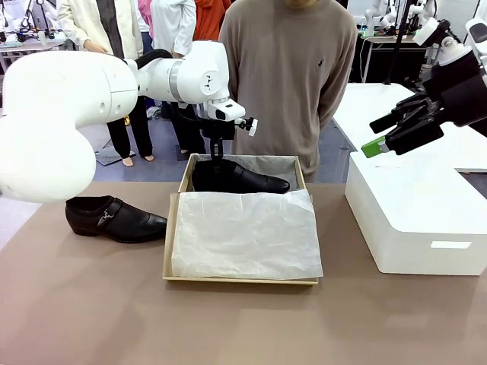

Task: Pack the shoes into the box.
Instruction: Place one shoe of the Shoes into the Shoes Box.

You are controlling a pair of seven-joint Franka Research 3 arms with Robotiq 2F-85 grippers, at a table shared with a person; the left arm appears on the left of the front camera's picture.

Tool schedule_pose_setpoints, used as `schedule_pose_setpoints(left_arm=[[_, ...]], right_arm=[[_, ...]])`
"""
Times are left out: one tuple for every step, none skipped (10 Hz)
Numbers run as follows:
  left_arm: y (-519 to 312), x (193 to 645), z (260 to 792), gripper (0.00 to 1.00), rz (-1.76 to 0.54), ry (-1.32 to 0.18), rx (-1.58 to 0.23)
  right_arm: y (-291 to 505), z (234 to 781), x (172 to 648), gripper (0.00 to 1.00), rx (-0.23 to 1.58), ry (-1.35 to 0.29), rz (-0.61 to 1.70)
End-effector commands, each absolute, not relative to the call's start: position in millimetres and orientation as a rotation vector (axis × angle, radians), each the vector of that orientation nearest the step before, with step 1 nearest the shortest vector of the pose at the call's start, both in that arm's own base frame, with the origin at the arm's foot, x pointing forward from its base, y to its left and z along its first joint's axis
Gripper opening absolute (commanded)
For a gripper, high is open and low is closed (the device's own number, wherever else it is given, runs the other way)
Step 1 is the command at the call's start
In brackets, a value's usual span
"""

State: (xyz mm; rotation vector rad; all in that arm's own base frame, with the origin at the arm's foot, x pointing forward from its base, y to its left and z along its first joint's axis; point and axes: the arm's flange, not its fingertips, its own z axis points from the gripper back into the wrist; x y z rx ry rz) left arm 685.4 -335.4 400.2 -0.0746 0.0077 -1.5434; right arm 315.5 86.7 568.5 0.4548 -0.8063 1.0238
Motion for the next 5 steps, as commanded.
schedule_pose_setpoints(left_arm=[[-340.8, 693.2, 404.3, 0.00, -1.508, 0.025, -0.050], [-340.7, 694.4, 400.3, 0.00, -1.498, 0.028, -0.051], [-340.4, 694.5, 397.2, 0.00, -1.476, 0.034, -0.052], [-340.3, 694.4, 395.3, 0.00, -1.467, 0.036, -0.055], [-340.0, 694.6, 394.5, 0.00, -1.464, 0.036, -0.055]], right_arm=[[86.5, 568.1, 318.8, 1.00, 0.473, -0.826, 1.046], [86.5, 568.1, 318.8, 1.00, 0.473, -0.826, 1.046], [86.5, 568.1, 318.8, 1.00, 0.473, -0.826, 1.046], [86.5, 568.1, 318.8, 1.00, 0.473, -0.826, 1.046], [86.5, 568.1, 318.8, 1.00, 0.473, -0.826, 1.046]])
